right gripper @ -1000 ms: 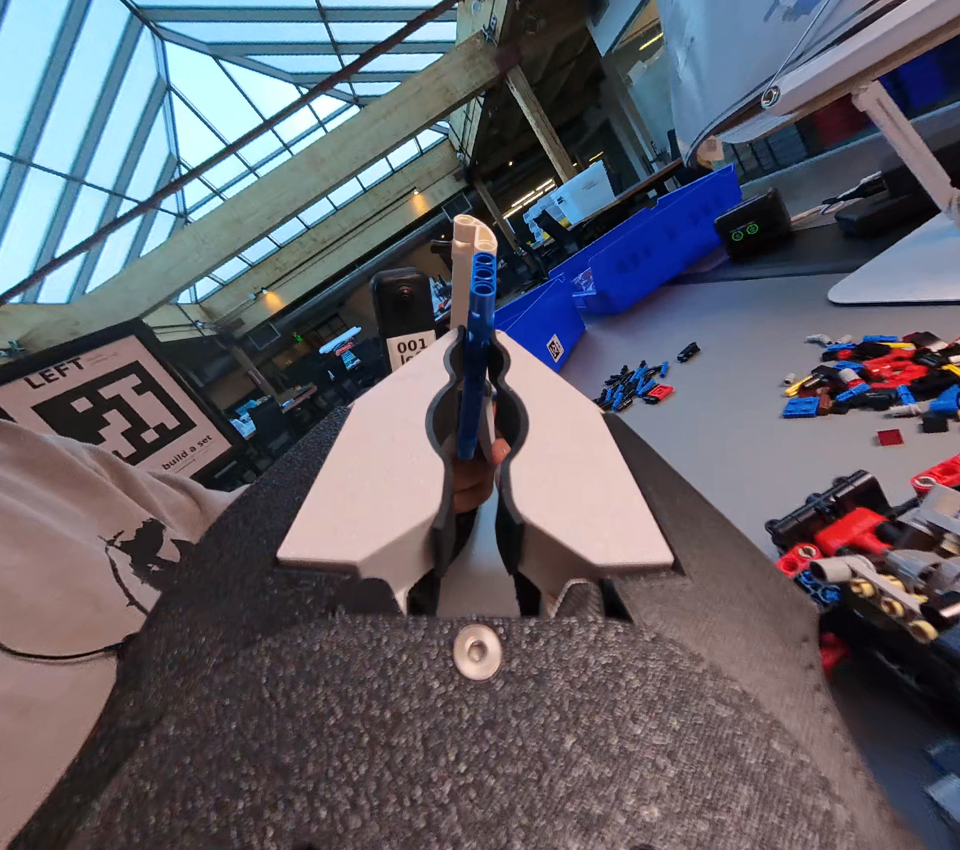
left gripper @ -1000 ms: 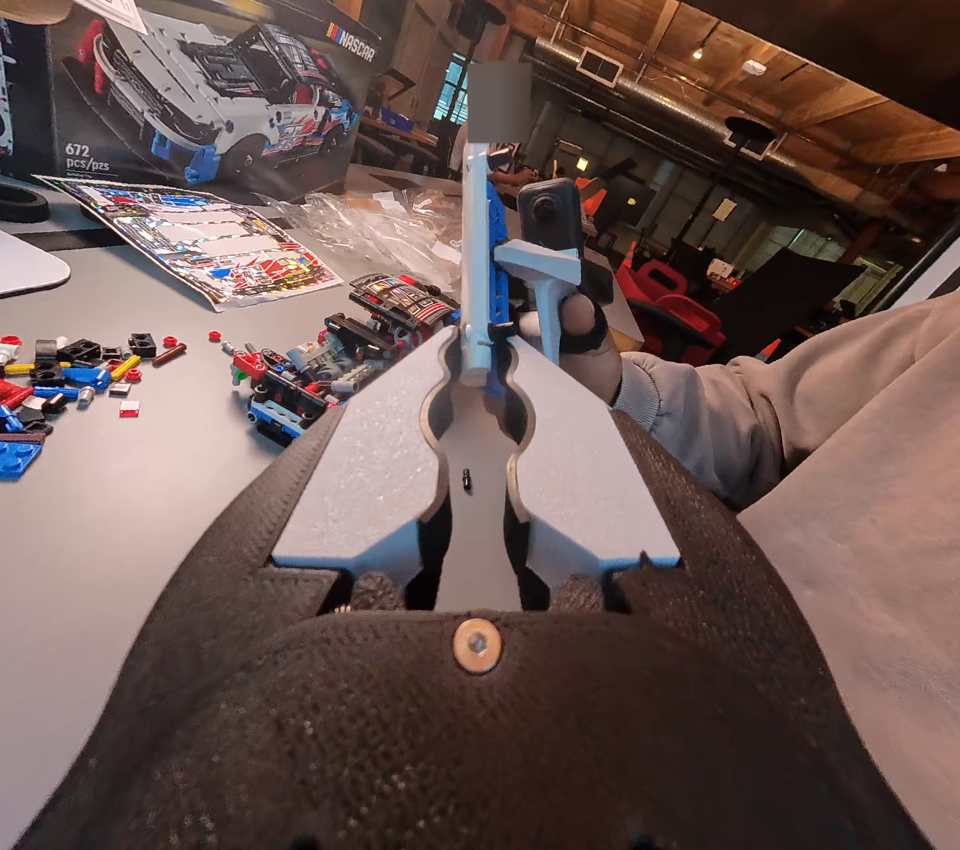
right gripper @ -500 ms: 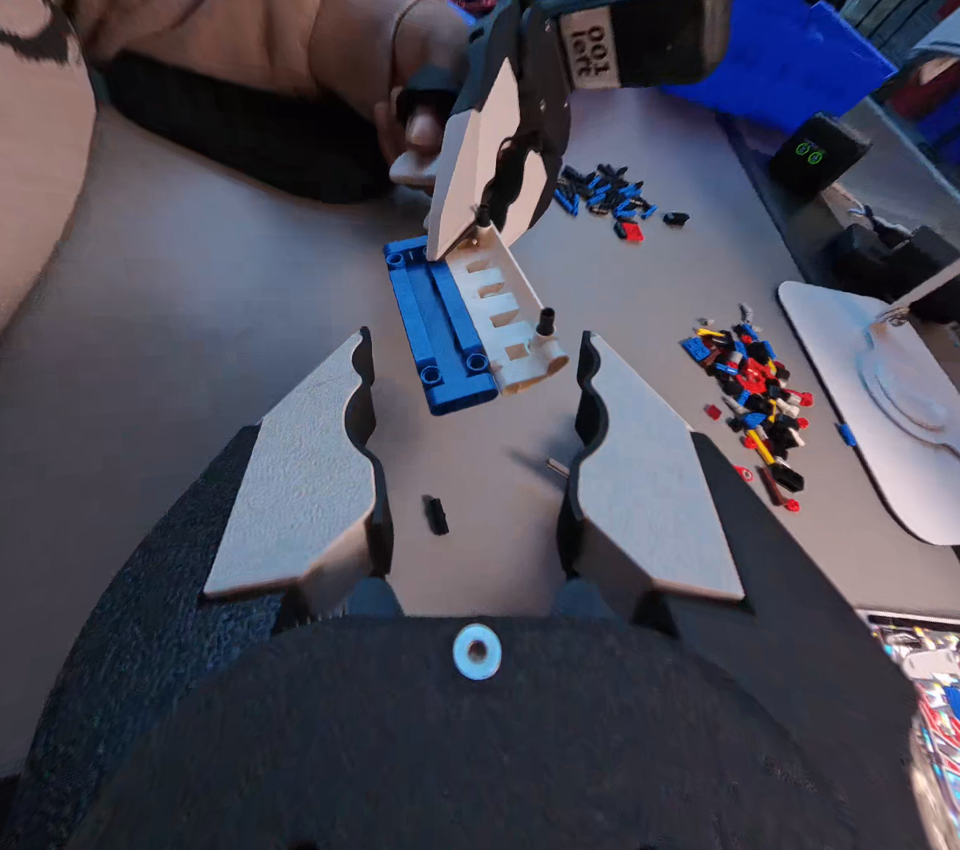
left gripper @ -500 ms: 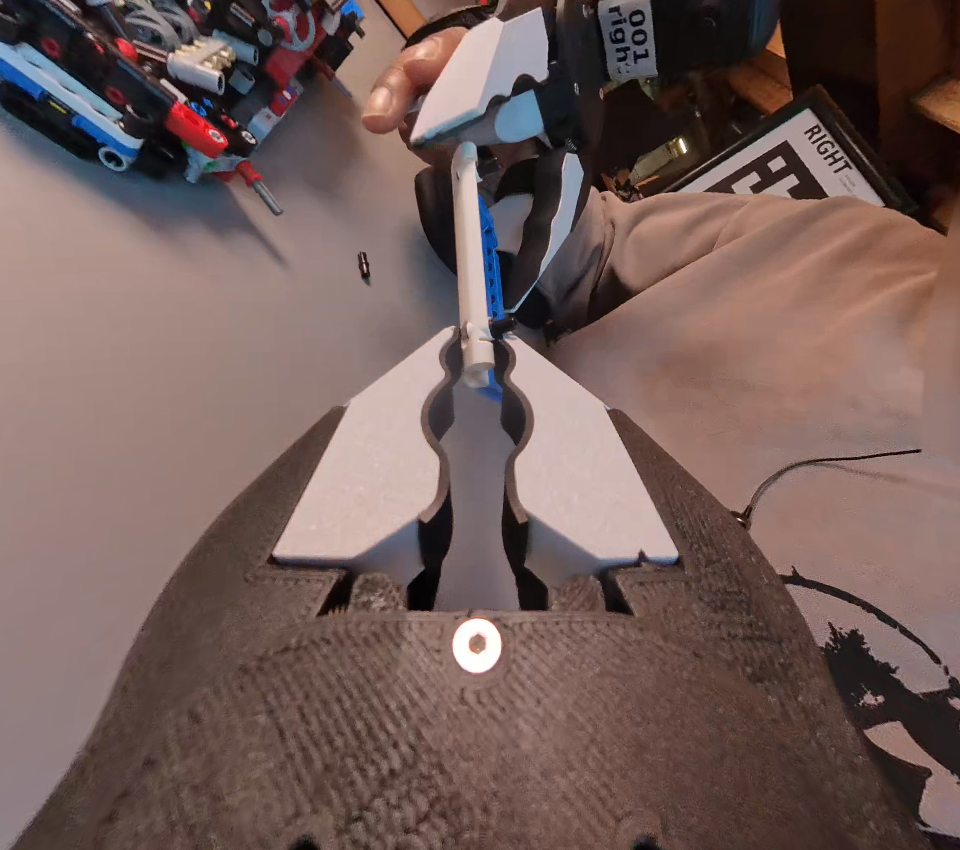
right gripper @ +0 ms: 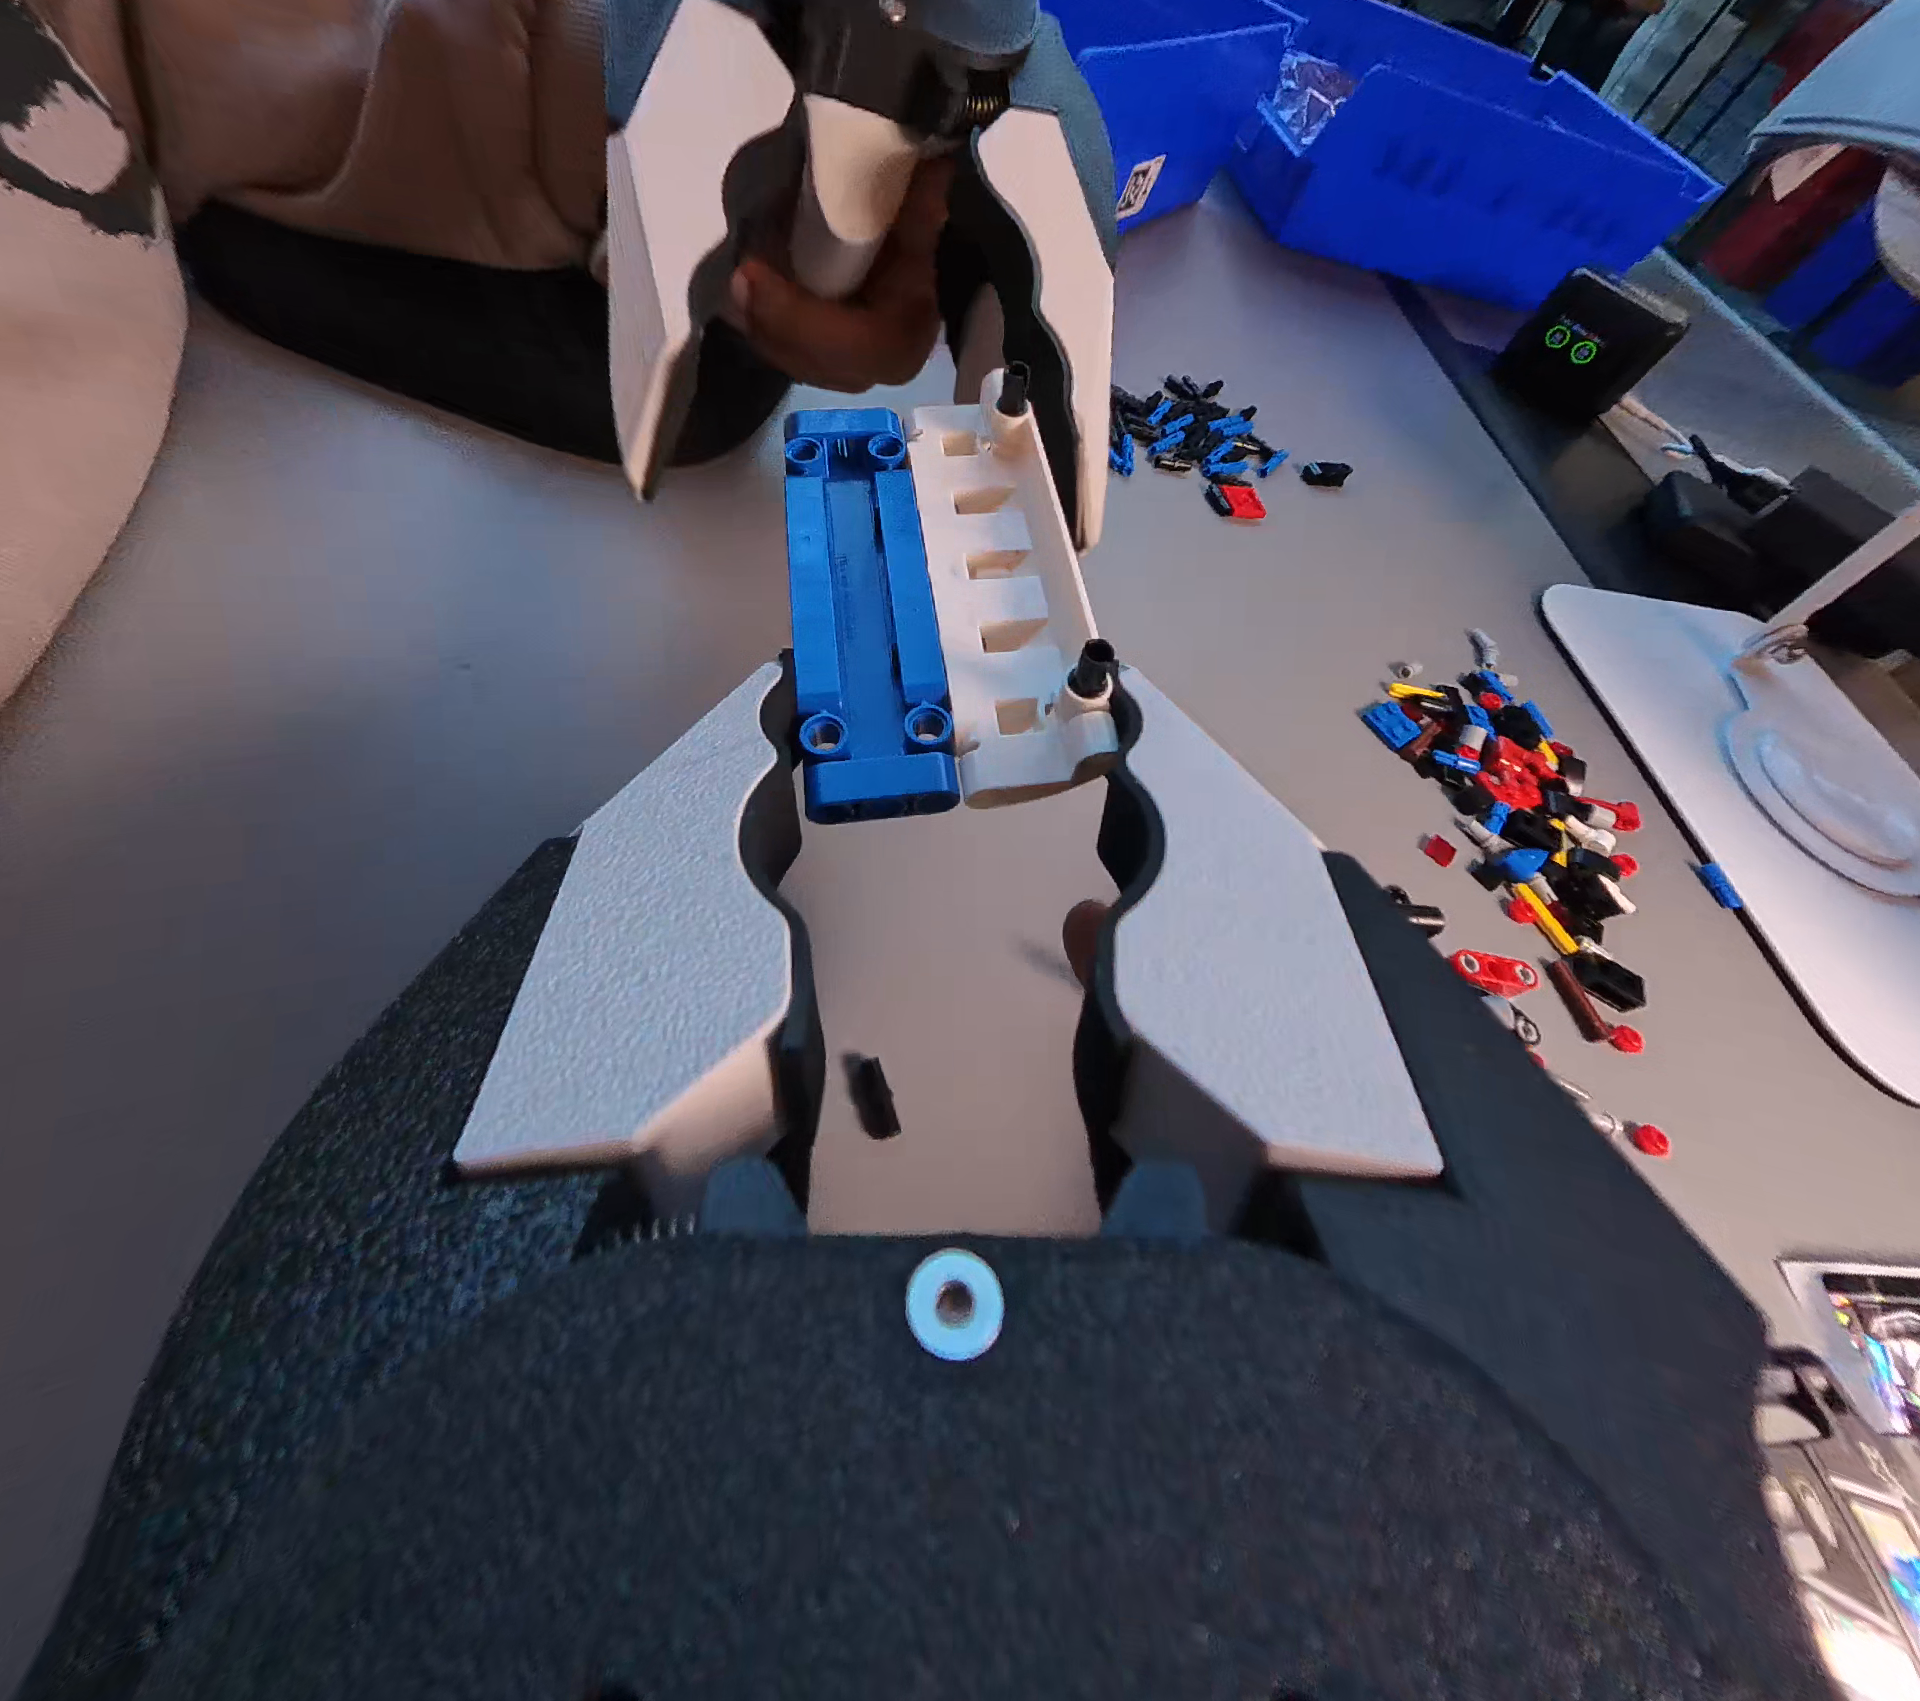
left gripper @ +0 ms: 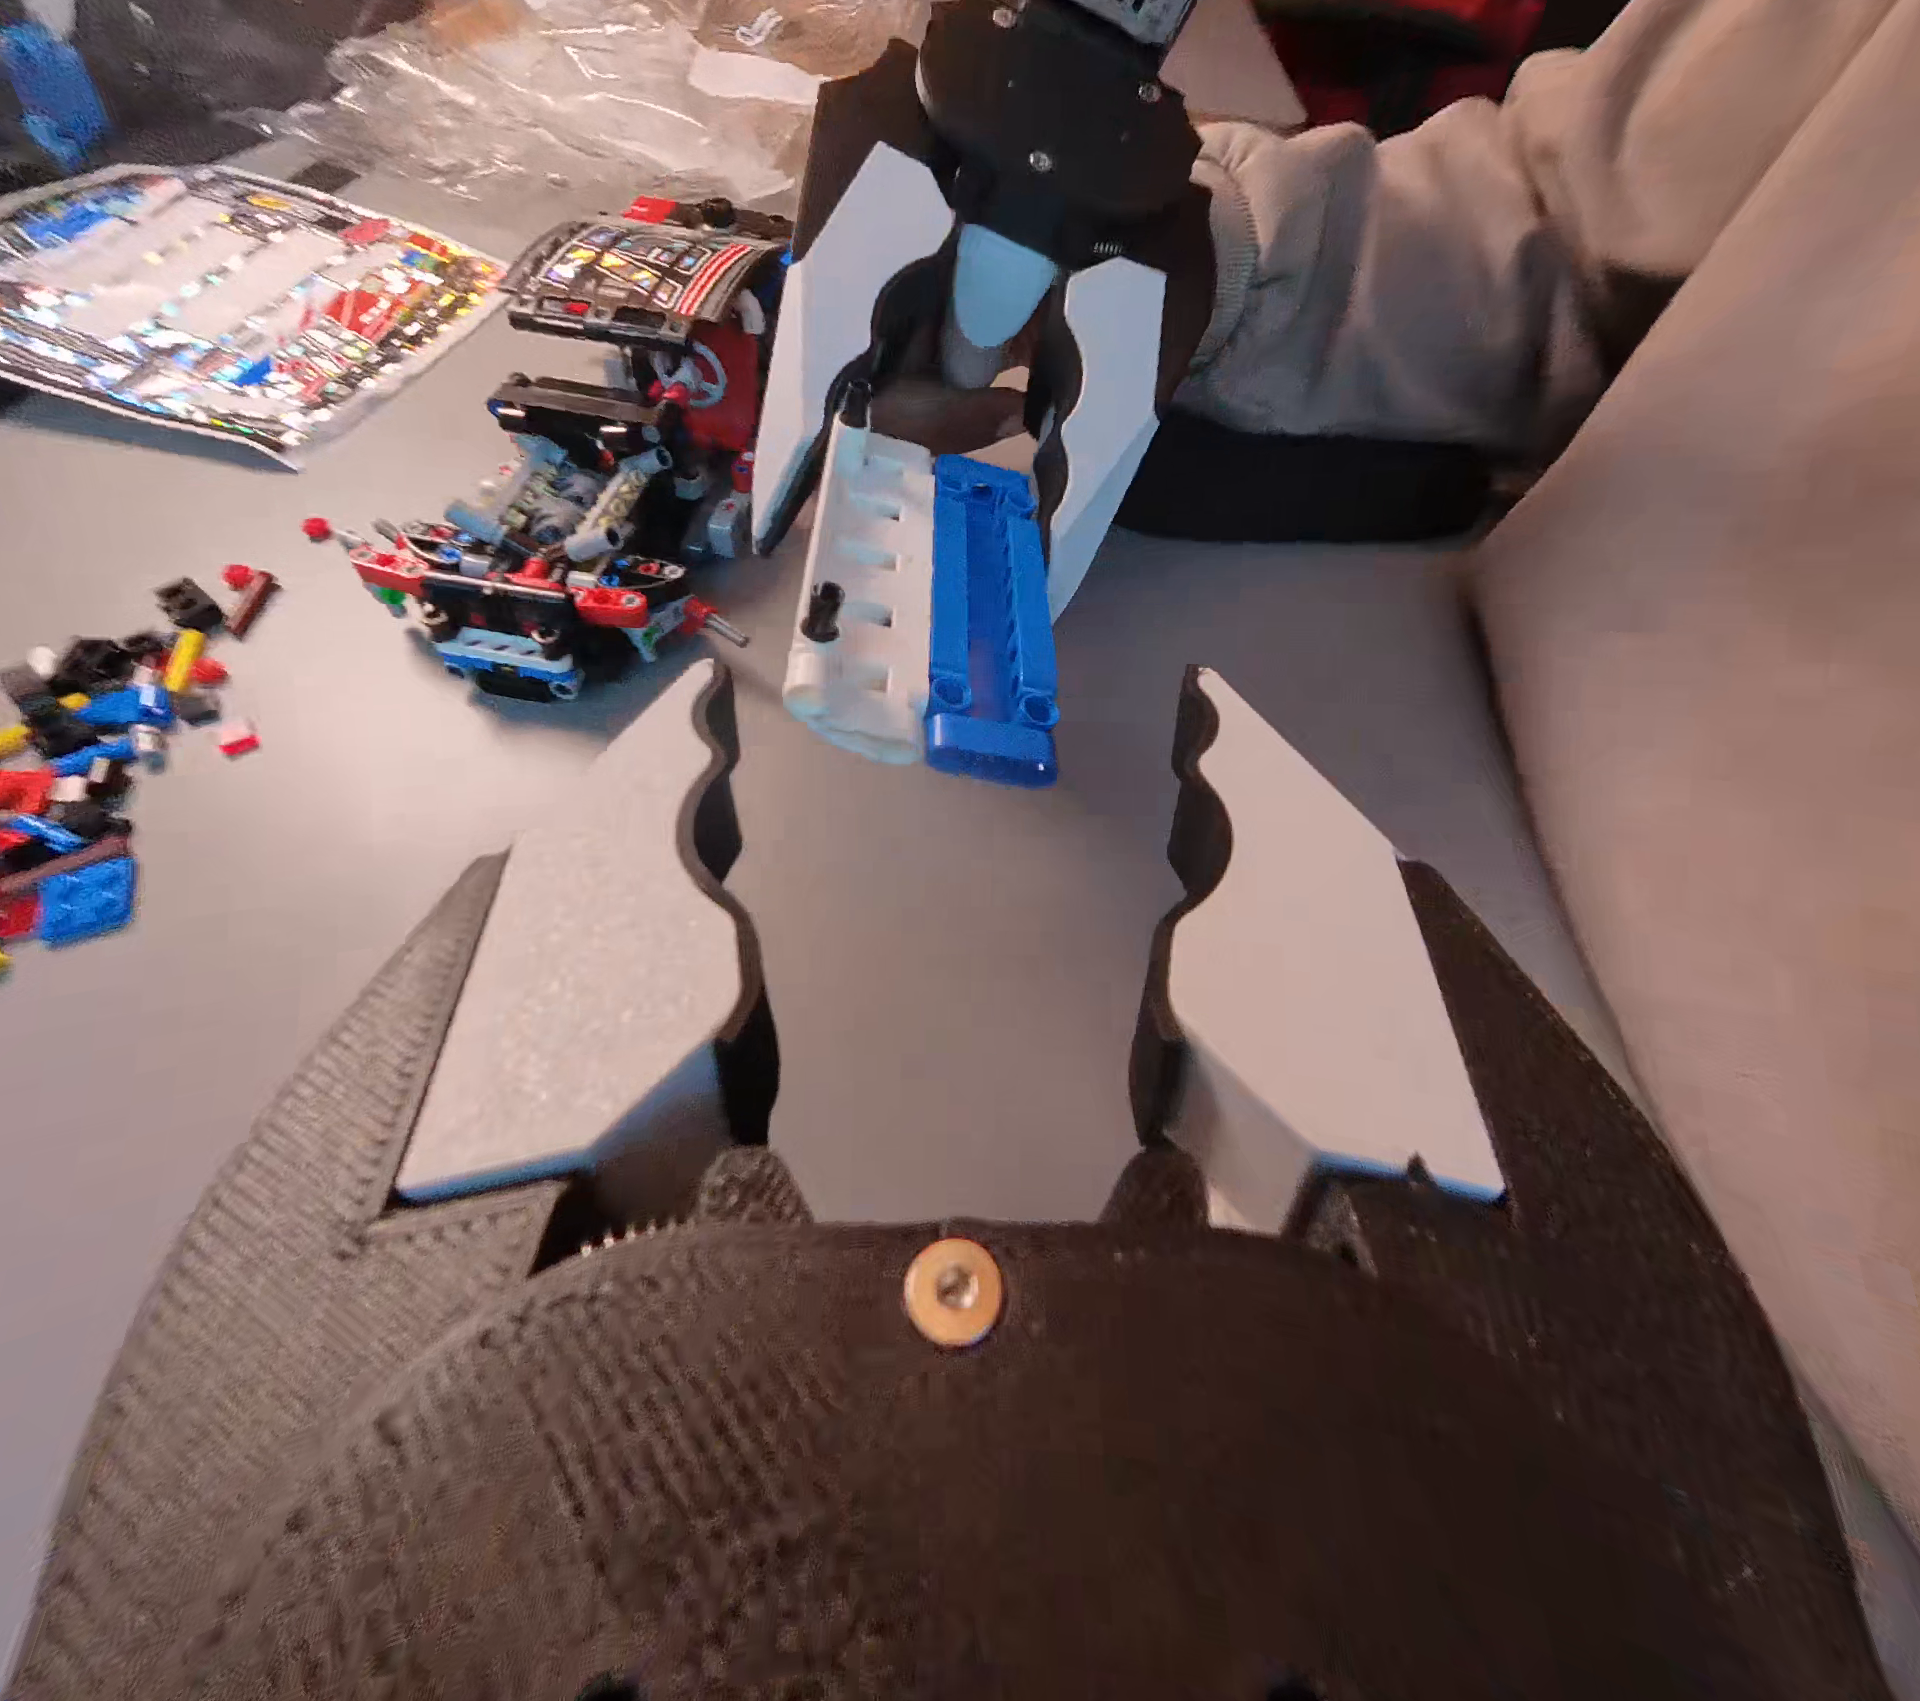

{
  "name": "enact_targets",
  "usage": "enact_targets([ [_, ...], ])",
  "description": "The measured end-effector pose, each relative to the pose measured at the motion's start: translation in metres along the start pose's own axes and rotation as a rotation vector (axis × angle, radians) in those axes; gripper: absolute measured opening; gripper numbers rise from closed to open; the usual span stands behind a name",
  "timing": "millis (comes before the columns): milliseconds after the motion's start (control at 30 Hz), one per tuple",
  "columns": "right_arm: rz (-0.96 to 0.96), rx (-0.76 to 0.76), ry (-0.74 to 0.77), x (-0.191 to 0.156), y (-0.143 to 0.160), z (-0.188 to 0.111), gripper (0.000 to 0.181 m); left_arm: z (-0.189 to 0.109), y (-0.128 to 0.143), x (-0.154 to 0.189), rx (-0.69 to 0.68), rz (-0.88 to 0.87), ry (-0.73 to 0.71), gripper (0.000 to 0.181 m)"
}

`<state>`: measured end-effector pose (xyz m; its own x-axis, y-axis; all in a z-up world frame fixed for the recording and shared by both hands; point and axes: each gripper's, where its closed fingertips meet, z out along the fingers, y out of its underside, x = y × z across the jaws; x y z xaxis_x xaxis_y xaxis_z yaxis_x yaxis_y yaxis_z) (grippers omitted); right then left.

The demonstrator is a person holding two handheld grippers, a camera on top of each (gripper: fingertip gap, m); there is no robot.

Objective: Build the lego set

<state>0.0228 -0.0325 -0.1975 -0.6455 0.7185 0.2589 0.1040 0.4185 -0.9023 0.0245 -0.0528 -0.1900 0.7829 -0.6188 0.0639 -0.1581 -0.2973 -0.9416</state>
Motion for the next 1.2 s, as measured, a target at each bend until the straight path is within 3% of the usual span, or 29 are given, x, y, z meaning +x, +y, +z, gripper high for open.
enact_targets([
  [67, -0.008, 0.028, -0.006, -0.004, -0.007, 0.0, 0.055, 0.008, 0.003, 0.0, -0.029, 0.082, -0.053, 0.072],
  [100, -0.014, 0.035, -0.013, -0.007, -0.009, 0.001, 0.055, 0.009, 0.006, 0.002, -0.048, 0.114, -0.054, 0.054],
  [133, -0.032, 0.025, -0.006, -0.007, -0.008, 0.001, 0.055, 0.009, 0.004, 0.004, -0.04, 0.136, -0.05, 0.052],
  [267, -0.049, 0.018, 0.024, -0.002, -0.003, 0.0, 0.052, 0.008, -0.006, 0.014, 0.004, 0.097, 0.012, 0.022],
  [433, -0.032, 0.023, 0.01, -0.001, -0.003, 0.001, 0.052, 0.008, -0.005, 0.009, -0.003, 0.115, -0.037, 0.024],
  [533, -0.003, 0.039, -0.005, -0.002, -0.001, -0.001, 0.052, 0.005, -0.008, 0.001, 0.006, 0.16, -0.108, 0.055],
  [633, 0.014, 0.037, -0.045, -0.008, -0.001, 0.001, 0.052, 0.003, -0.013, 0.004, 0.029, 0.202, -0.105, 0.065],
  [800, 0.033, -0.011, -0.11, -0.021, 0.004, 0.006, 0.052, 0.005, -0.006, 0.015, -0.001, 0.261, -0.059, 0.053],
  [1200, 0.043, -0.089, -0.097, -0.02, 0.008, 0.003, 0.051, 0.007, 0.001, 0.013, -0.013, 0.213, -0.025, 0.05],
])
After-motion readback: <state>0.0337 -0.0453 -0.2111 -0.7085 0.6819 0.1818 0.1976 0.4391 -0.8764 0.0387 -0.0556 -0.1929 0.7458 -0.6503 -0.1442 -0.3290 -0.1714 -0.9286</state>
